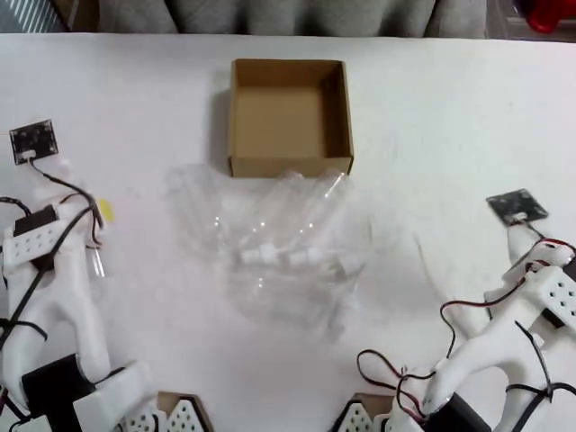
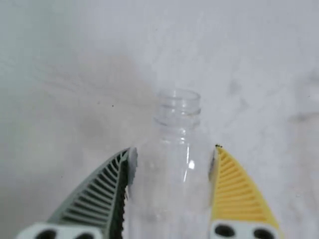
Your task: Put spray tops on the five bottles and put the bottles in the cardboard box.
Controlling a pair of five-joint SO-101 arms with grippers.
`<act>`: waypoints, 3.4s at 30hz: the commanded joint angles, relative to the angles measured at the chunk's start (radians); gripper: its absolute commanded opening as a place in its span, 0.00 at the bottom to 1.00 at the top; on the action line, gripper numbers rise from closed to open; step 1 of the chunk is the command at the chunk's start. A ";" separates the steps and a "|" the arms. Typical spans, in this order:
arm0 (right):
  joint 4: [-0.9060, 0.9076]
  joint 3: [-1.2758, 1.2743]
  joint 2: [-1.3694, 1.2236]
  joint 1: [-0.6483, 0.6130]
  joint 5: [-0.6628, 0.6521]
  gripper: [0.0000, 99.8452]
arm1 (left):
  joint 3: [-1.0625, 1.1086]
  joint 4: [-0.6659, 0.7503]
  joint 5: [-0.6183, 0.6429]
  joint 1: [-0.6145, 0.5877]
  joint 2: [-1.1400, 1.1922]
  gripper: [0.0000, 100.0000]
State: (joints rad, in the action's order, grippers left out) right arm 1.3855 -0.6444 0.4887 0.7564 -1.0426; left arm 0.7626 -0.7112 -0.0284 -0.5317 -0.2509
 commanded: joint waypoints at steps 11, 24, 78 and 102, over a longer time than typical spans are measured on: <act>-0.044 -0.235 0.076 0.084 0.374 0.02 | -0.008 0.026 -0.023 0.016 -0.007 0.02; -0.509 -0.525 0.159 0.165 0.479 0.02 | -0.006 0.023 -0.025 0.018 -0.007 0.02; -0.392 -0.143 -0.185 -0.107 1.789 0.26 | -0.005 0.020 -0.025 0.021 -0.005 0.02; -0.384 0.201 -0.595 -0.041 1.625 0.05 | 0.008 0.023 -0.025 0.021 -0.005 0.02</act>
State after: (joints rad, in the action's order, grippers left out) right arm 1.0081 -0.5201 -0.1082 0.6905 0.7081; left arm 0.7641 -0.7112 -0.0407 -0.5301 -0.2509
